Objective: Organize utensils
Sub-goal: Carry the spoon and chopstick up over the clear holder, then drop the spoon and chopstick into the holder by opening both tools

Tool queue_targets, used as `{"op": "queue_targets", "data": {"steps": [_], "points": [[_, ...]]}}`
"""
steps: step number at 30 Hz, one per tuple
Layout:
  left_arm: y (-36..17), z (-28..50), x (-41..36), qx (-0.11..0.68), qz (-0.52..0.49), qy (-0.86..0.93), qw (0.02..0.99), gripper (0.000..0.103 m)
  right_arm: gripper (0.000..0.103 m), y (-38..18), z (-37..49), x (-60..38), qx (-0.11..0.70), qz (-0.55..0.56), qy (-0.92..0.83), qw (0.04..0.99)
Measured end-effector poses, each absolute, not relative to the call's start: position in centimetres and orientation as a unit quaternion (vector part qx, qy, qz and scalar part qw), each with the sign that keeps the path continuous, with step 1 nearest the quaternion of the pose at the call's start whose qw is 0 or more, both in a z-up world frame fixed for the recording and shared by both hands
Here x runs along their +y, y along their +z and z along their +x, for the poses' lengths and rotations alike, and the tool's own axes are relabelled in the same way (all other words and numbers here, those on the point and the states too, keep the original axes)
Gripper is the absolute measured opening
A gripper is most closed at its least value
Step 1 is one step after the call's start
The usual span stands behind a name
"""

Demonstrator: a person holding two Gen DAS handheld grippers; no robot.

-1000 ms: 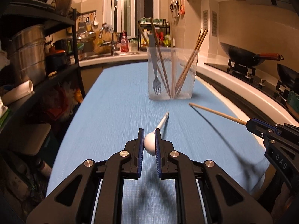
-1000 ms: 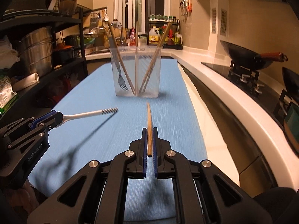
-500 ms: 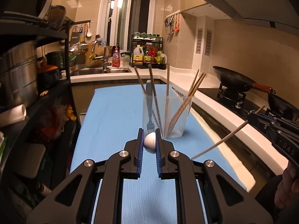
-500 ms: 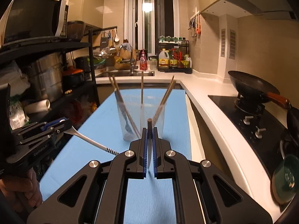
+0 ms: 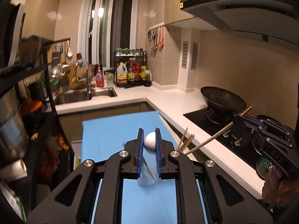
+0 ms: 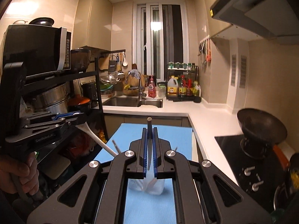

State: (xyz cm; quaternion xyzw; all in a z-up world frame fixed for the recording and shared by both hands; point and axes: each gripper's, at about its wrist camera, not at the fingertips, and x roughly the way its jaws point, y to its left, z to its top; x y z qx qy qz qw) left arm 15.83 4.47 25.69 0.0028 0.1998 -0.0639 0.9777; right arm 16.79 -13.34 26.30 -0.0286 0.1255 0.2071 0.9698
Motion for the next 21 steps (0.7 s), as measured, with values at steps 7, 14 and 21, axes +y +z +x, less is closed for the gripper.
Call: {"op": "queue_targets", "data": {"steps": [7,14,21], "points": [[23.0,23.3,3.2,0.26,0.034,-0.045,0.964,0.012,0.005,22.8,22.3,-11.4,0.162,-0.042,0.193,0.967],[17.2,27.4,1.7,0.303,0.048,-0.042,0.951,0.012,0.005,17.8,25.1,-10.1,0.205,-0.061,0.186,0.959],[18.0,24.7,2.1,0.253,0.044,-0.054,0.965,0.05,0.024,17.0,23.7,-10.8,0.2,-0.064,0.177,0.962]]}}
